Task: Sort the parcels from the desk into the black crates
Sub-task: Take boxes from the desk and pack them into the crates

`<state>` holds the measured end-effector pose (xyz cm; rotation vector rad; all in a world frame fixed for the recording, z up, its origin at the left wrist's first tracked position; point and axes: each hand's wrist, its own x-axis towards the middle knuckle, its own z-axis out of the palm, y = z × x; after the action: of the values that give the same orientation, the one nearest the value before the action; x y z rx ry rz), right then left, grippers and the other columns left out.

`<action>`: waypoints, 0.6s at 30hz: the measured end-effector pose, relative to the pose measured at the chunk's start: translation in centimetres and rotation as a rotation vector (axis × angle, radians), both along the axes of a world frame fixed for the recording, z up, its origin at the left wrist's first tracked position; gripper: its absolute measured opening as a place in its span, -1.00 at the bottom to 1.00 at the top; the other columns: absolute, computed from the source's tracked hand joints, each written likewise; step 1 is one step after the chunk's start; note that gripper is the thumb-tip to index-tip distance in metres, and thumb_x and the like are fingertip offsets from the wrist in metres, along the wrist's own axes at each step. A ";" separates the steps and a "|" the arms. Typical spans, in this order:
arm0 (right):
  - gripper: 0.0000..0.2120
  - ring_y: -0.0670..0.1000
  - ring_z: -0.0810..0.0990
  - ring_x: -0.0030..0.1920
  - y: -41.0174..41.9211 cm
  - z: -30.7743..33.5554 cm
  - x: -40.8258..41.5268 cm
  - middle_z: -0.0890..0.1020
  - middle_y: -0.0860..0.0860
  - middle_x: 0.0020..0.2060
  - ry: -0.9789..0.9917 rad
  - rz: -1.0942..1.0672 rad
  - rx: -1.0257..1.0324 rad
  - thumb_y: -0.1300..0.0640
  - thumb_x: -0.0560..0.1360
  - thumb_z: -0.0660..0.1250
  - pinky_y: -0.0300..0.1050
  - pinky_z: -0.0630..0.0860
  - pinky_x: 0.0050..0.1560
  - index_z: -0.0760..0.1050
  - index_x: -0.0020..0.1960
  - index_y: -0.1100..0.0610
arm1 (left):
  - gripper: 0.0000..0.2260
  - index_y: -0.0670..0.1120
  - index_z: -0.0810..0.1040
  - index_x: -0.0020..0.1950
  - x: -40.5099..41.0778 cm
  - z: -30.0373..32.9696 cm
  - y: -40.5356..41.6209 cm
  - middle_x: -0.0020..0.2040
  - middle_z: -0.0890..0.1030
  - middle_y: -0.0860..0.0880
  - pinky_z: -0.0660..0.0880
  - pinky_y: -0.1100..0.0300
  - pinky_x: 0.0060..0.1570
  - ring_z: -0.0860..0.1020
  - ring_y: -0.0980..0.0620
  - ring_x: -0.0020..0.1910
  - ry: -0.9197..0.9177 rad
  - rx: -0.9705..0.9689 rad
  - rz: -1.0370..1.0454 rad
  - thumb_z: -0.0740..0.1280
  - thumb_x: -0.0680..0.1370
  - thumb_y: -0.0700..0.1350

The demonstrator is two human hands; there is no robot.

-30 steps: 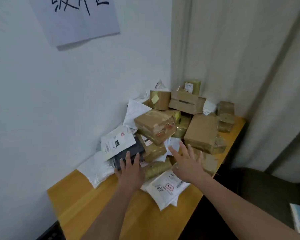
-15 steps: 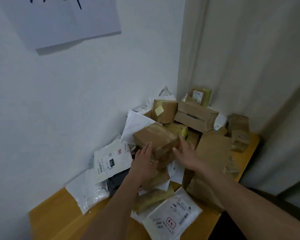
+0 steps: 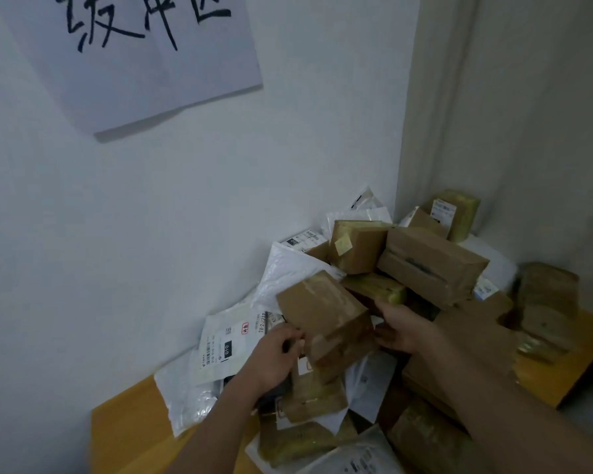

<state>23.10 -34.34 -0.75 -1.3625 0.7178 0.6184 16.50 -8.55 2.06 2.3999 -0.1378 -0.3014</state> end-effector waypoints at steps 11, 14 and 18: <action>-0.78 0.03 0.51 -0.02 1.1 2.5 0.4 0.63 0.07 -0.04 -0.170 0.384 0.110 0.12 0.45 0.48 -0.12 0.45 0.08 0.63 0.05 0.18 | -0.70 0.01 0.56 0.08 0.4 4.3 -2.6 0.10 0.64 -0.02 0.41 0.20 -0.11 0.53 0.11 -0.09 0.302 -0.281 0.402 0.12 0.66 0.14; -0.74 0.02 0.54 0.02 2.4 4.8 1.0 0.61 0.08 -0.03 -0.293 0.458 0.094 0.11 0.50 0.45 -0.18 0.47 0.08 0.63 0.17 0.14 | -0.68 0.14 0.49 0.02 0.1 5.0 -3.4 0.01 0.64 0.01 0.39 0.02 0.14 0.56 0.02 0.00 0.491 -0.598 0.509 0.10 0.60 0.32; -0.77 -0.01 0.58 0.08 3.0 6.9 0.4 0.65 0.01 0.09 -0.422 0.546 0.071 0.14 0.60 0.32 -0.22 0.46 0.13 0.61 0.23 0.05 | -0.58 -0.01 0.59 0.09 -0.5 3.6 -3.9 -0.03 0.72 -0.13 0.51 0.03 0.06 0.62 -0.10 0.07 0.520 -0.817 0.650 0.23 0.55 0.30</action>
<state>23.45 -31.37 6.20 -1.5648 -0.0254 0.7388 16.03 -12.45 5.69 1.3941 0.6267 -0.4379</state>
